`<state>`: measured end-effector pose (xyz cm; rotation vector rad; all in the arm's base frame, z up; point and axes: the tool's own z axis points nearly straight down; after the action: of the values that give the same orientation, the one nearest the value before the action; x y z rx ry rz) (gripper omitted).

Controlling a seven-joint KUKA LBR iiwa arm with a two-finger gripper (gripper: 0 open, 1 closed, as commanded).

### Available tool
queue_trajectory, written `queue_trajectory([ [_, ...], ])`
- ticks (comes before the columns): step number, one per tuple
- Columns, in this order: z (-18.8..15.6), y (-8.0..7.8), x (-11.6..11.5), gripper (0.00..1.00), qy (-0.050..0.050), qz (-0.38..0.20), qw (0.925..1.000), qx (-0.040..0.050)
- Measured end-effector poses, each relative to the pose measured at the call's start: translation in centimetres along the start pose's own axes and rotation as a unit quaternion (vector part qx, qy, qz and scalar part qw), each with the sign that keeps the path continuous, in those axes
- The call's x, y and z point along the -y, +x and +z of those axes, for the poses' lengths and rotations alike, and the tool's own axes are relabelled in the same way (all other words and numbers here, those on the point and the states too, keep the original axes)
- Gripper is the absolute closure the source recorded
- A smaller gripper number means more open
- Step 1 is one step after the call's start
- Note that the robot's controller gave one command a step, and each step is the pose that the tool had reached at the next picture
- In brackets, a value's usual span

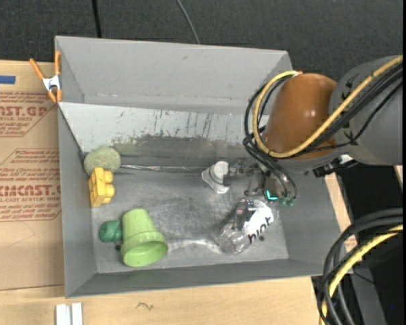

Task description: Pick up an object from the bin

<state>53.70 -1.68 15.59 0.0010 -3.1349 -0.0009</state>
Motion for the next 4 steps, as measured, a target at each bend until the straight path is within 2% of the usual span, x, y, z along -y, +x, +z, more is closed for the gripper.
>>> queue_trajectory([
  [1, -0.4, -0.2, 0.0, 0.00, 0.000, 0.000, 1.0000, 0.0039],
  [2, 2.9, -0.4, 2.7, 0.00, -0.001, -0.082, 0.9966, 0.0063],
  [3, 2.0, 2.5, 7.2, 0.00, 0.001, -0.241, 0.9704, 0.0040],
  [4, 2.5, 2.0, 5.6, 0.00, 0.001, -0.255, 0.9670, 0.0035],
])
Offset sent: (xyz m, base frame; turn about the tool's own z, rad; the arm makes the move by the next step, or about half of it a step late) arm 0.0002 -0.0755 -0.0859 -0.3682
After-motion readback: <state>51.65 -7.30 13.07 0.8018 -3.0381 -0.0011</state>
